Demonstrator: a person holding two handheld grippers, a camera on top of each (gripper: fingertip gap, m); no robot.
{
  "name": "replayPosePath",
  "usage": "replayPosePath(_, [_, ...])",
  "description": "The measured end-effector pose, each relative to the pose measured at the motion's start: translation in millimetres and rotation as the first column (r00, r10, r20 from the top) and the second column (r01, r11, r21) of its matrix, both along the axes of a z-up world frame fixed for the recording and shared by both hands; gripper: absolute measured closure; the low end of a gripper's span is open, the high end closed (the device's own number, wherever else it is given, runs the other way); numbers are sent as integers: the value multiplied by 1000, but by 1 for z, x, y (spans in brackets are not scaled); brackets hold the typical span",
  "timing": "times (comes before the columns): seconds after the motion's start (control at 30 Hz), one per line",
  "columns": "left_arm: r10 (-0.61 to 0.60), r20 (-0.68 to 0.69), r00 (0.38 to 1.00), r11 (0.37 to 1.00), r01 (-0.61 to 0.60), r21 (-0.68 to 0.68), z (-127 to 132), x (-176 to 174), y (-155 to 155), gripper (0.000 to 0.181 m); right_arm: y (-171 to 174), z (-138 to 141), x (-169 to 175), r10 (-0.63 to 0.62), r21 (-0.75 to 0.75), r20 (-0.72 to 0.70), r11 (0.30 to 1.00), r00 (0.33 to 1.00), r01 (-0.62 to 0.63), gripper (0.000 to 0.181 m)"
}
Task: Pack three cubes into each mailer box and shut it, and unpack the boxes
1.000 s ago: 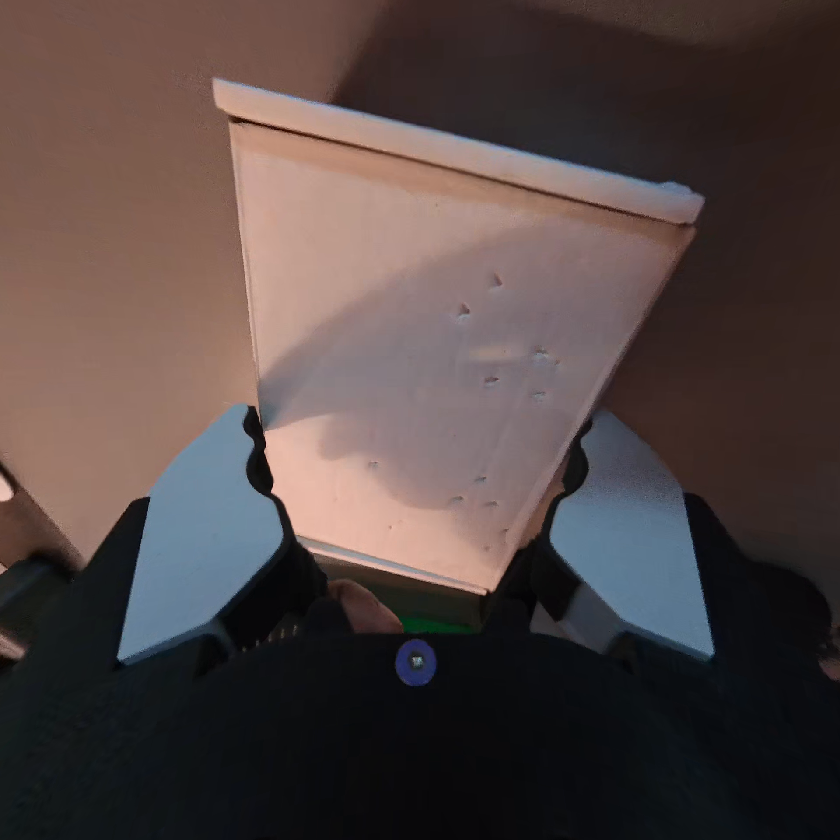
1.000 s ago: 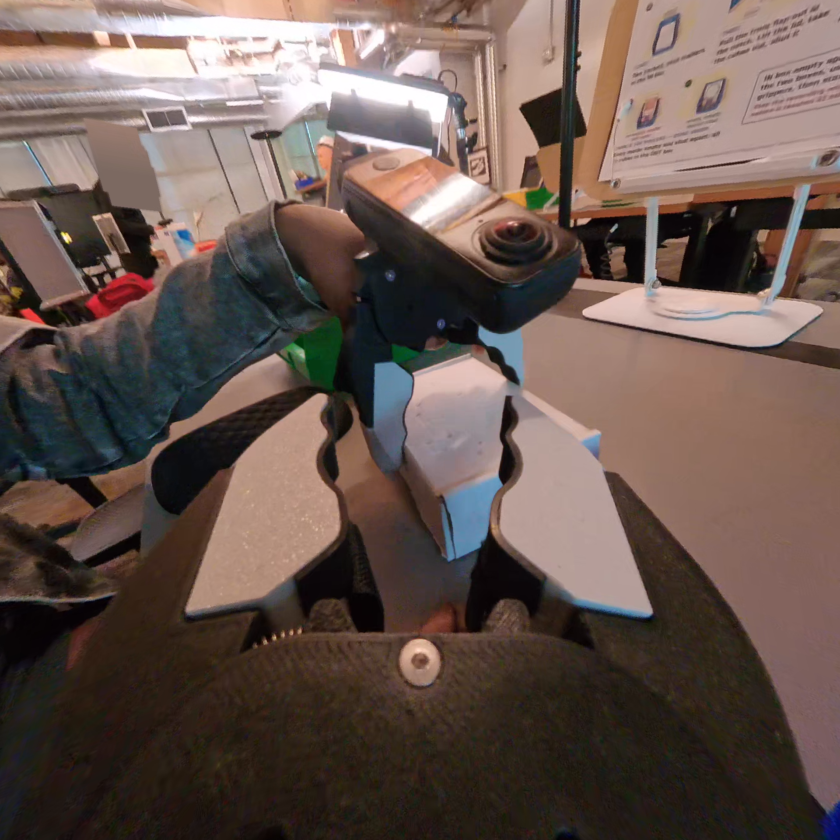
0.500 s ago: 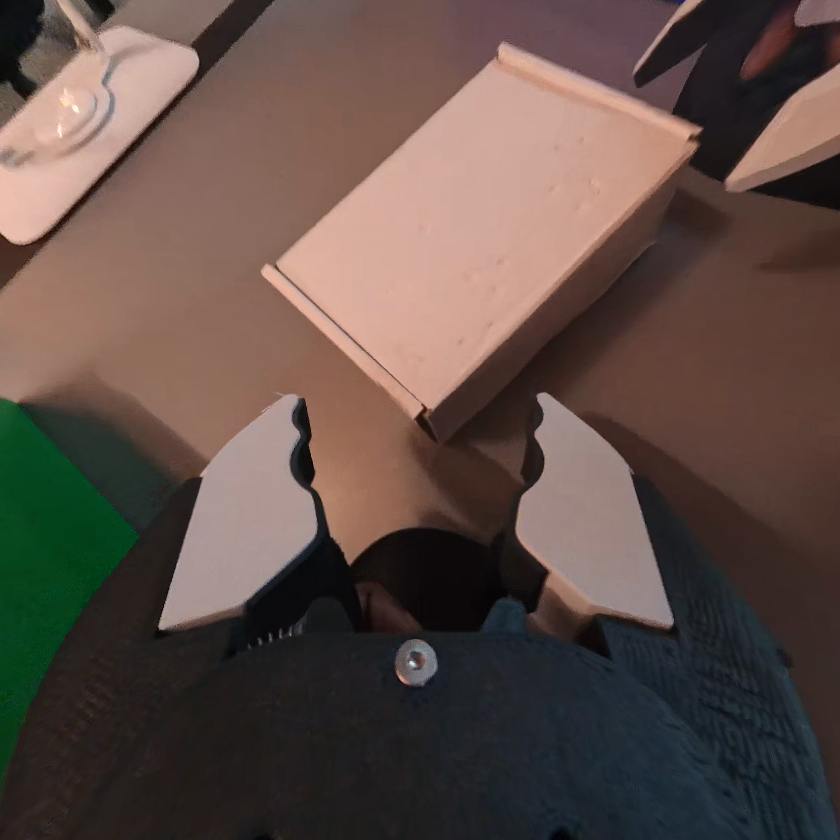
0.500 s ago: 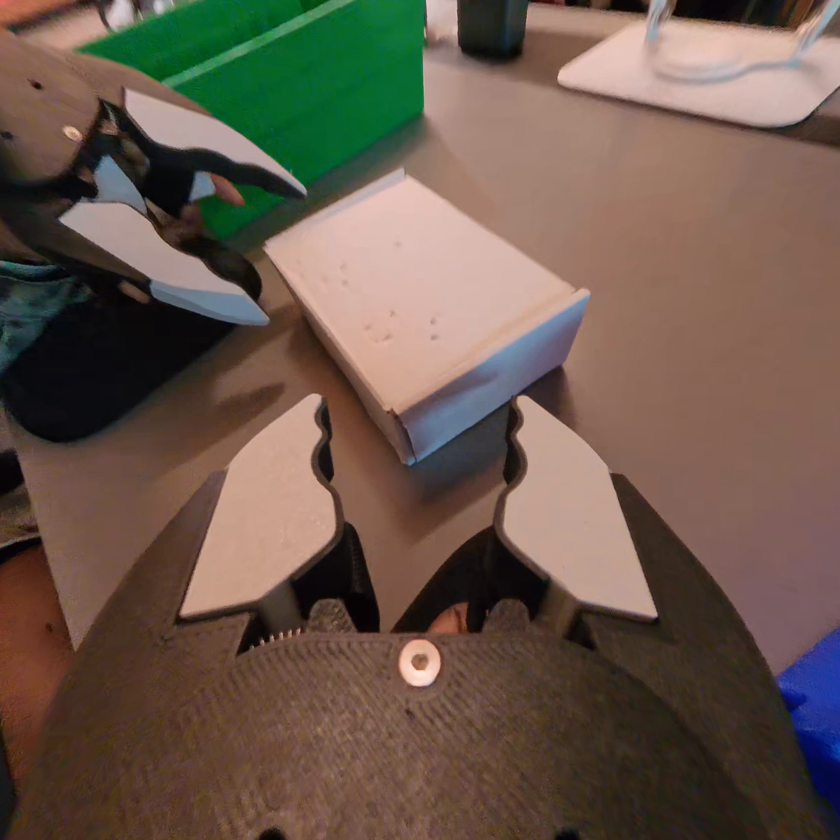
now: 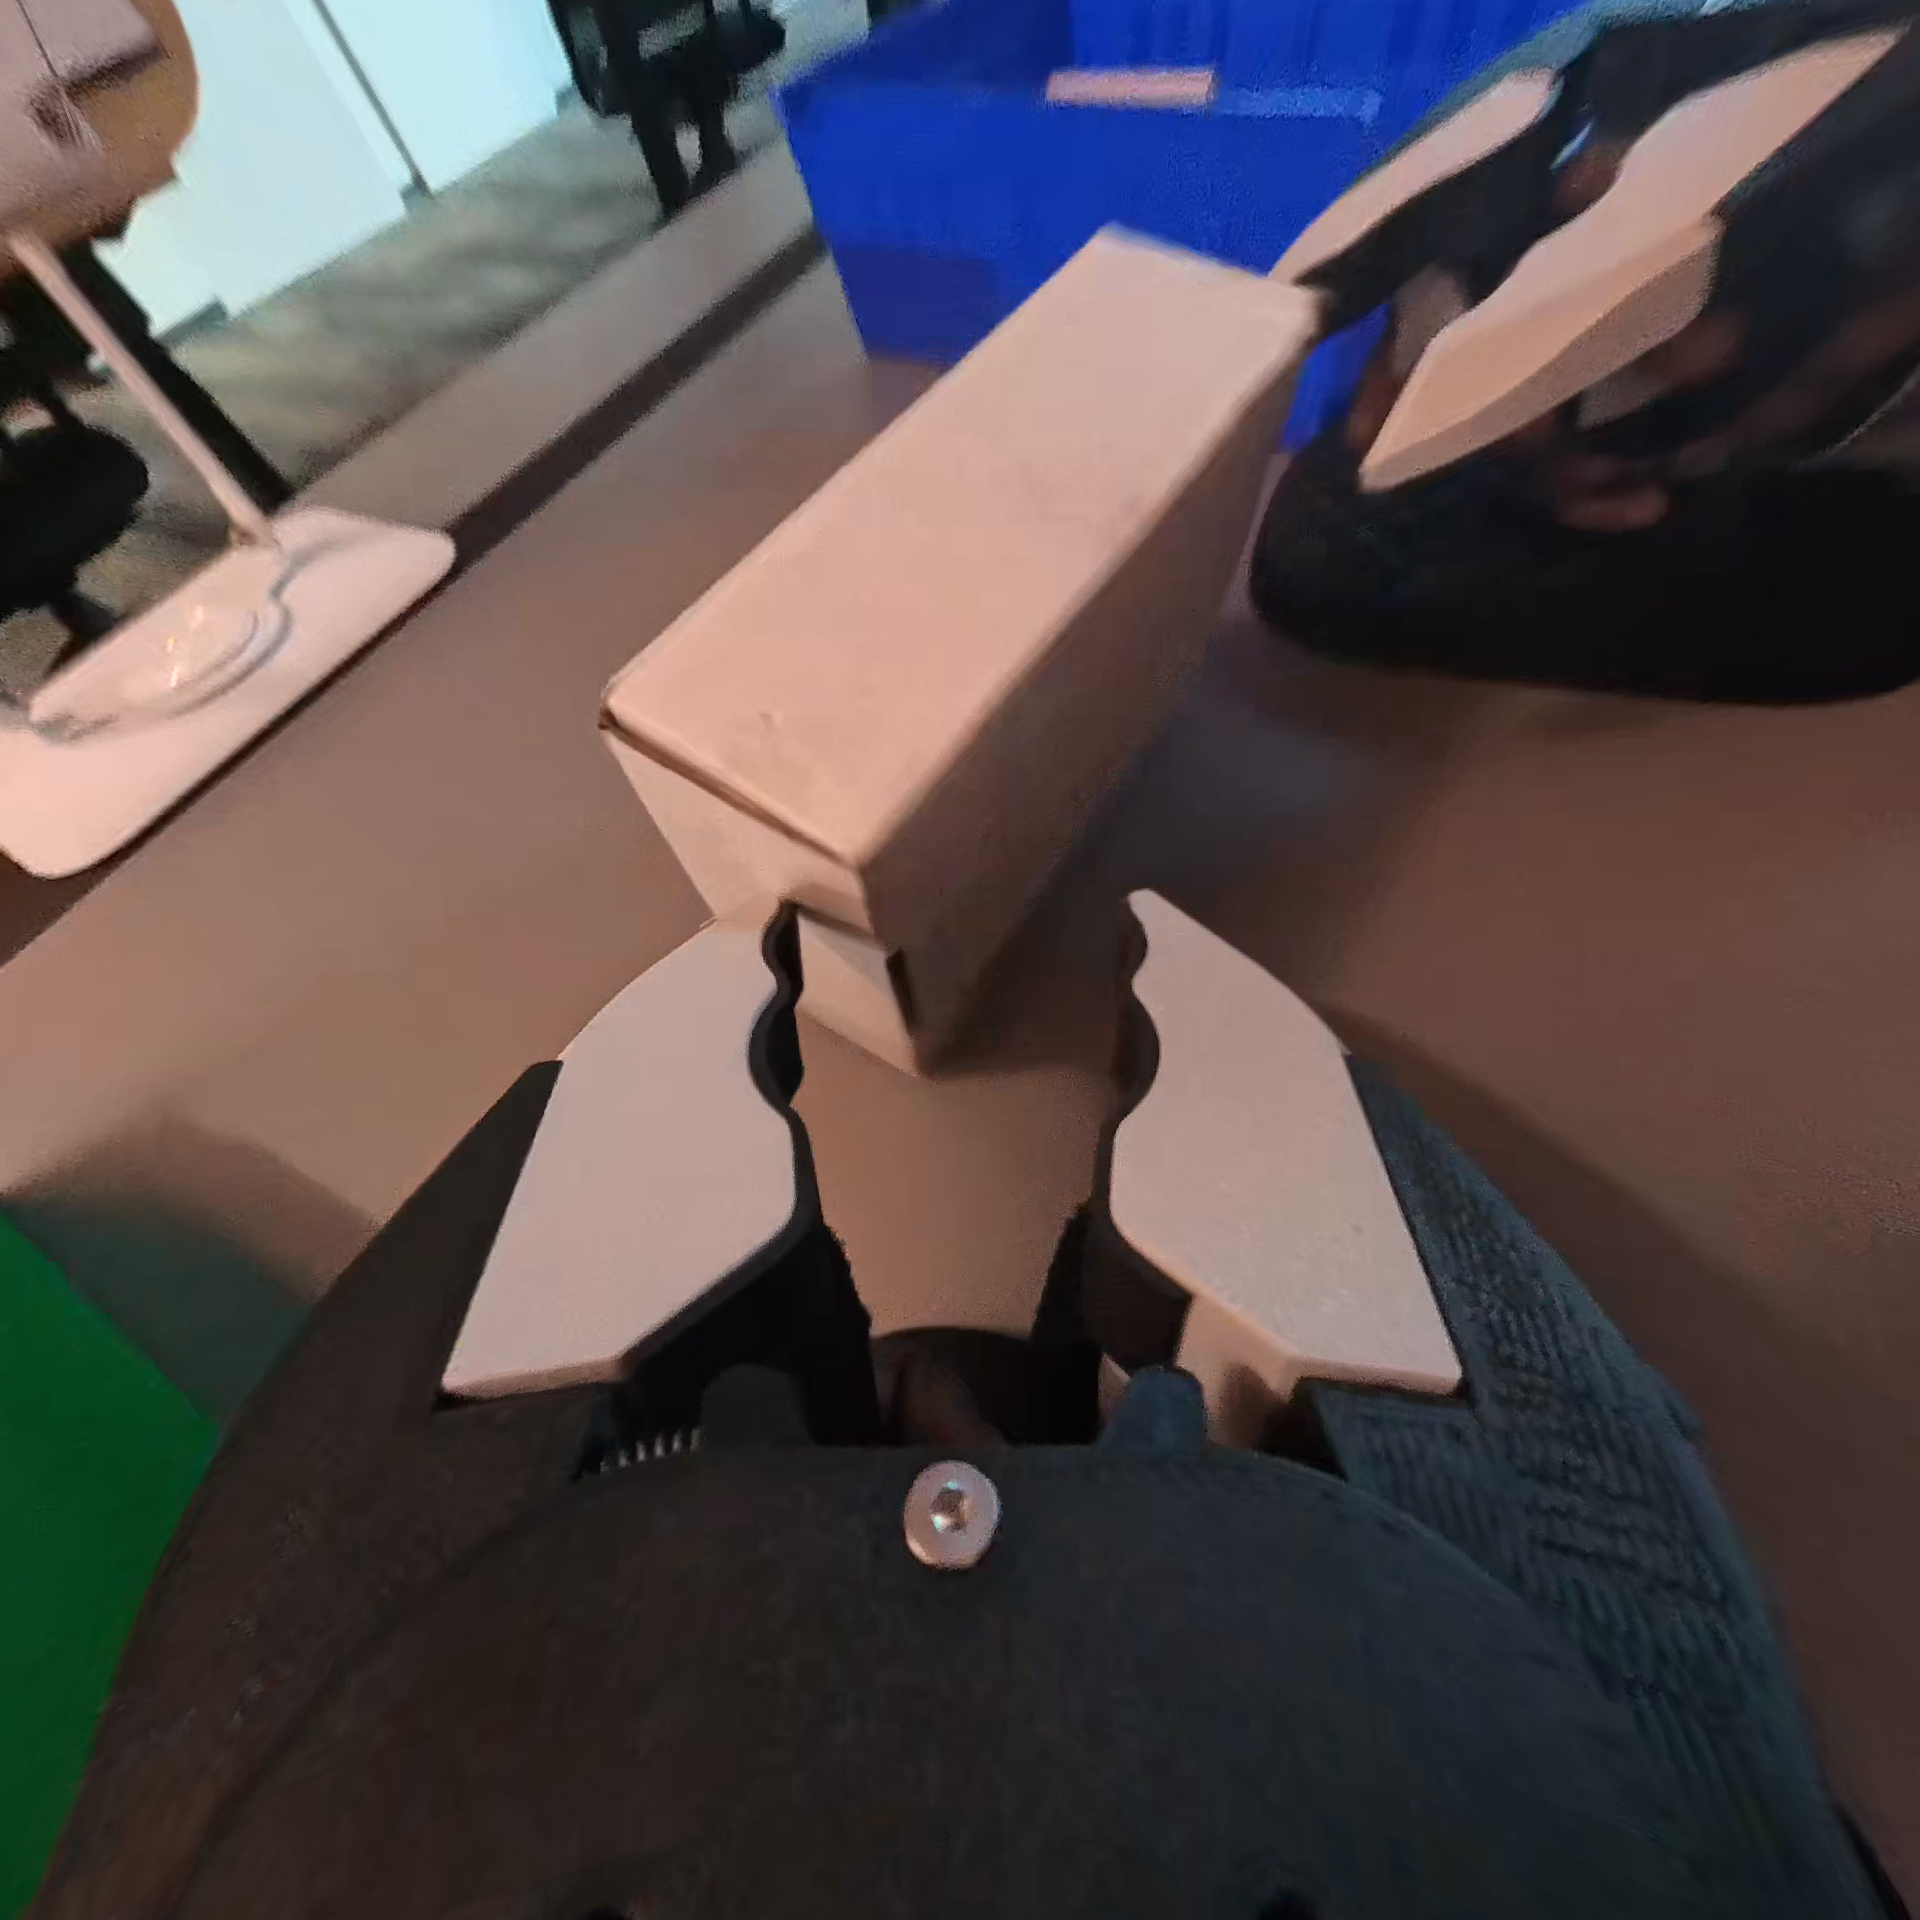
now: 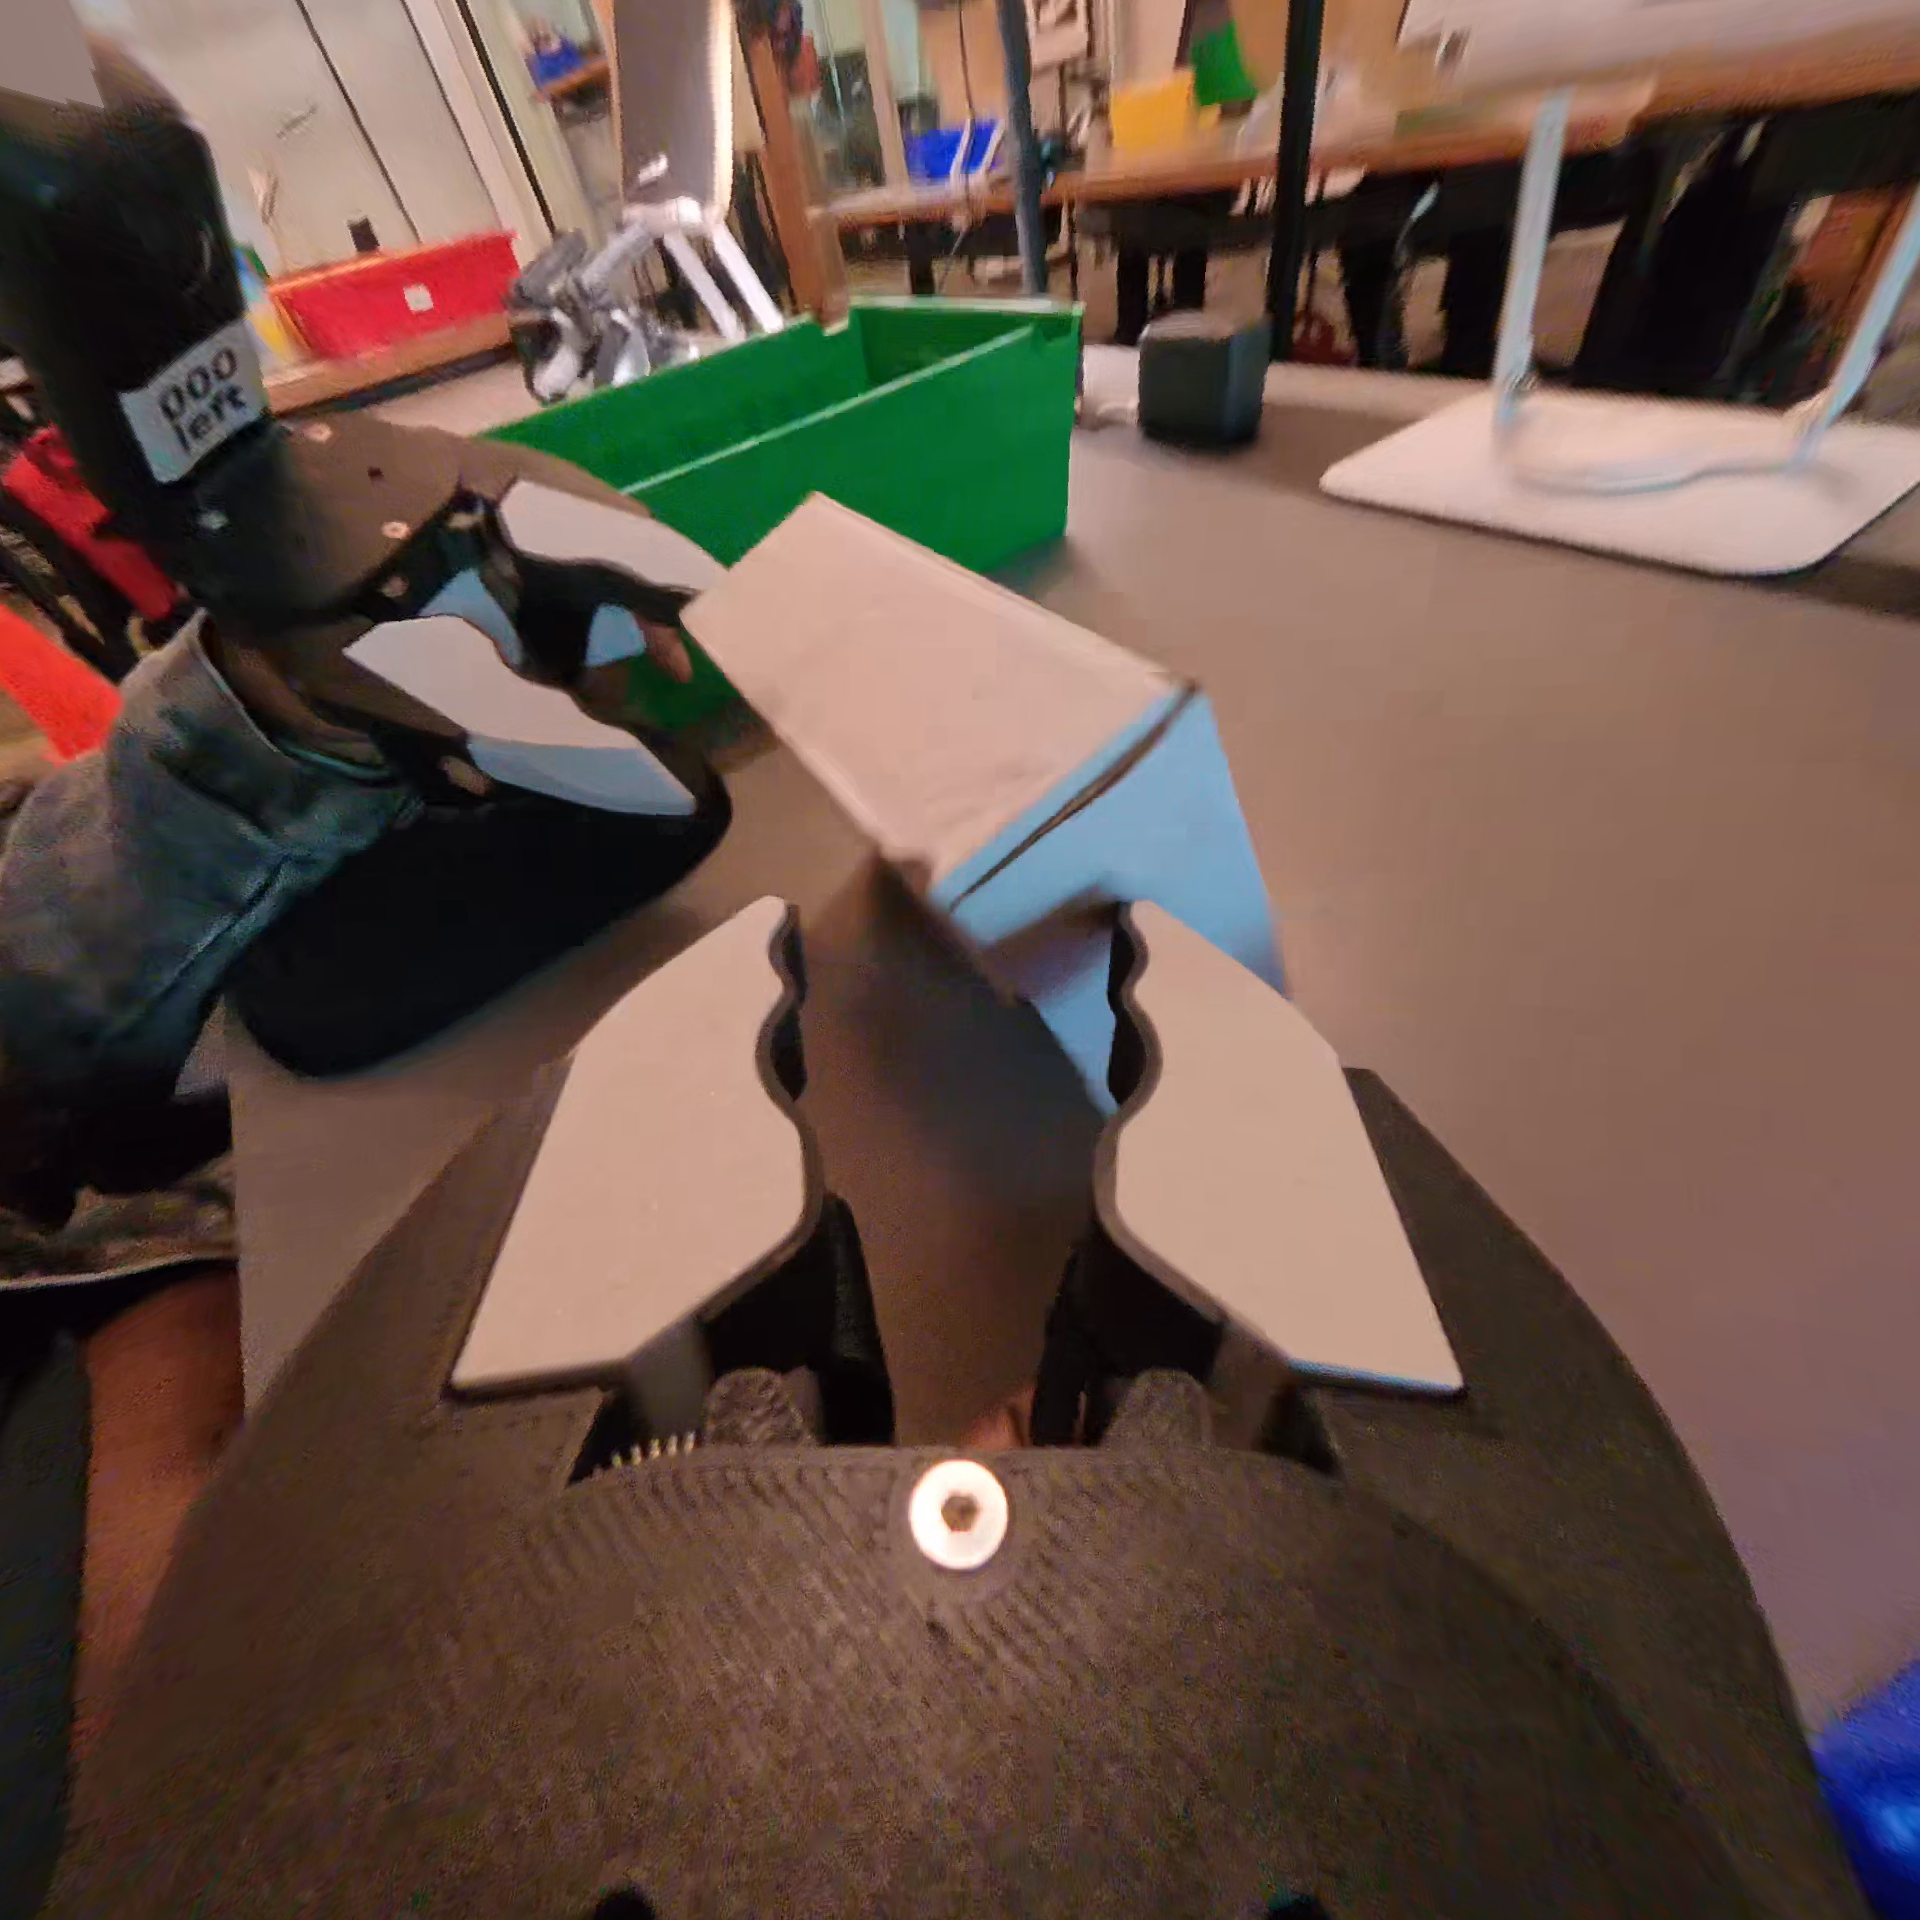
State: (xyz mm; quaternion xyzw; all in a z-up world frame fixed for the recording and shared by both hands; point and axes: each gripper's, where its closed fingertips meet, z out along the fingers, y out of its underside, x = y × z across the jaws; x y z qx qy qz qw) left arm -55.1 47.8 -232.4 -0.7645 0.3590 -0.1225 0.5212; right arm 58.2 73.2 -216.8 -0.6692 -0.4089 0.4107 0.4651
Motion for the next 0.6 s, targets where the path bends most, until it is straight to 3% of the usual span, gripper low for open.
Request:
replayPosePath(0.03, [-12, 26, 1000, 1000, 12, 8, 4, 2, -2, 126, 2, 1, 1, -18, 24, 3, 1000, 1000, 18, 122])
replayPosePath(0.23, [-41, 9, 999, 999, 41, 6, 0, 3, -6, 138, 7, -10, 2, -66, 47, 86, 997, 994, 62, 123])
replayPosePath(0.53, [-185, 85, 979, 981, 190, -47, 2, 15, -26, 138, 13, -11, 9, -85, 21, 93, 996, 992, 84, 127])
replayPosePath(0.57, [-173, 94, 981, 983, 178, -49, 2, 14, -24, 137, 13, -11, 11, -83, 20, 100, 996, 992, 81, 131])
replayPosePath(0.6, [-140, 103, 985, 988, 146, -49, 3, 11, -19, 121, 13, -11, 11, -77, 14, 97, 997, 992, 76, 135])
